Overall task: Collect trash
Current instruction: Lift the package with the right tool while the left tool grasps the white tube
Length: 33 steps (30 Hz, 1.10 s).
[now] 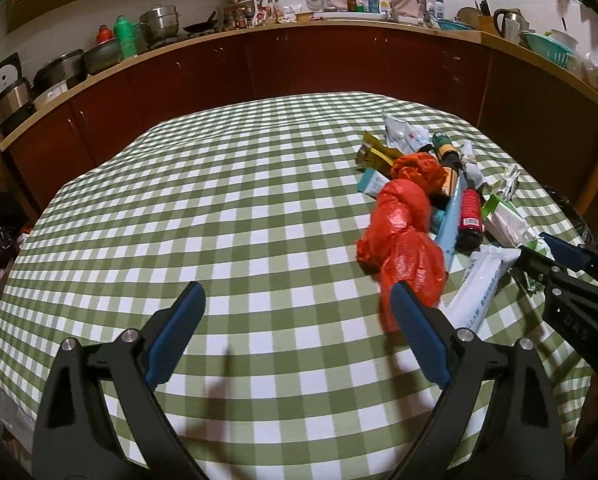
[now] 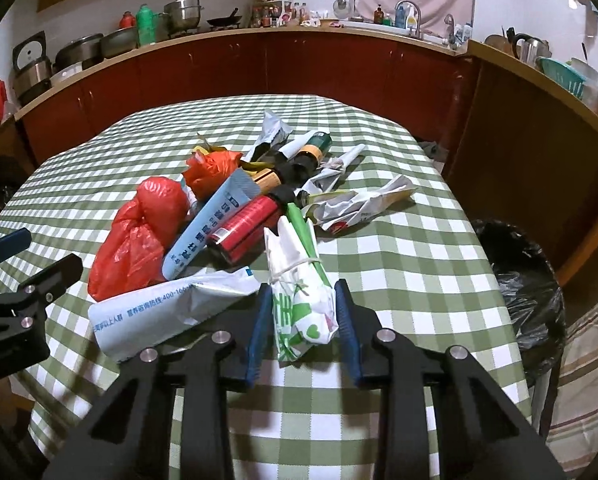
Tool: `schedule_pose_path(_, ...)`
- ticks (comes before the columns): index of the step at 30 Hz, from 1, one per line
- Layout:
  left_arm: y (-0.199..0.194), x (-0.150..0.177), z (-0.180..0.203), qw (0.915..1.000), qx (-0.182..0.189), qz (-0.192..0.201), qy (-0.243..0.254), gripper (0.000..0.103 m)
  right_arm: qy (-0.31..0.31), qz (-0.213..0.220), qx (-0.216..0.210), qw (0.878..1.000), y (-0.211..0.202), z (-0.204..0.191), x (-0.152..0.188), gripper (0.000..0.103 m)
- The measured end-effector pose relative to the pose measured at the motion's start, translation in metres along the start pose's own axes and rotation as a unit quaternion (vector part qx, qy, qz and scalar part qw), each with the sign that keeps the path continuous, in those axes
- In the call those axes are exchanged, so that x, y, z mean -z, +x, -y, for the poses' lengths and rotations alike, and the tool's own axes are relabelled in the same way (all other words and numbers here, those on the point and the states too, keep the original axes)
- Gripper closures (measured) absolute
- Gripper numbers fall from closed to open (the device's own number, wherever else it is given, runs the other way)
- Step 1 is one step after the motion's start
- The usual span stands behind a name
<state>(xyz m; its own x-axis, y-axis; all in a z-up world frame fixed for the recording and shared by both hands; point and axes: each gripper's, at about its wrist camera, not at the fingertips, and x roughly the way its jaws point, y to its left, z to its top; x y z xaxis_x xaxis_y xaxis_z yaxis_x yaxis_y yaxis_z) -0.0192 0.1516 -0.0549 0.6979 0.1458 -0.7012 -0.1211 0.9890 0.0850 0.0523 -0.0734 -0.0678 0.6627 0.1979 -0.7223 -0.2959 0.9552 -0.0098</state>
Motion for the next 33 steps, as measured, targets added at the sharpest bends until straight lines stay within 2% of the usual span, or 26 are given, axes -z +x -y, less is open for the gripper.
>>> schedule_pose_path(11, -0.013, -0.004, 0.023, 0.9996, 0.019, 0.012, 0.019, 0.012, 0.011, 0.024, 0.01, 1.0, -0.027, 0.026, 0.002, 0.071)
schedule_pose_path(19, -0.017, -0.006, 0.066, 0.9971, 0.043, 0.019, 0.06, 0.012, 0.038, 0.039, 0.038, 0.998, -0.049, 0.073, 0.015, 0.071)
schedule_pose_path(24, -0.01, -0.002, 0.089, 0.9956, 0.044, 0.015, 0.081, 0.012, 0.053, 0.039, 0.061, 0.996, -0.054, 0.101, 0.025, 0.071)
schedule_pose_path(26, -0.004, 0.001, 0.097, 0.995, 0.039, 0.012, 0.091, 0.025, 0.062, 0.039, 0.064, 0.995, -0.055, 0.111, 0.029, 0.071)
schedule_pose_path(29, 0.008, 0.005, 0.106, 0.9938, 0.042, -0.007, 0.103, 0.036, 0.069, 0.04, 0.061, 0.995, -0.056, 0.118, 0.032, 0.071)
schedule_pose_path(33, 0.01, 0.008, 0.11, 0.9934, 0.045, -0.01, 0.105, 0.051, 0.072, 0.044, 0.055, 0.995, -0.056, 0.122, 0.034, 0.071)
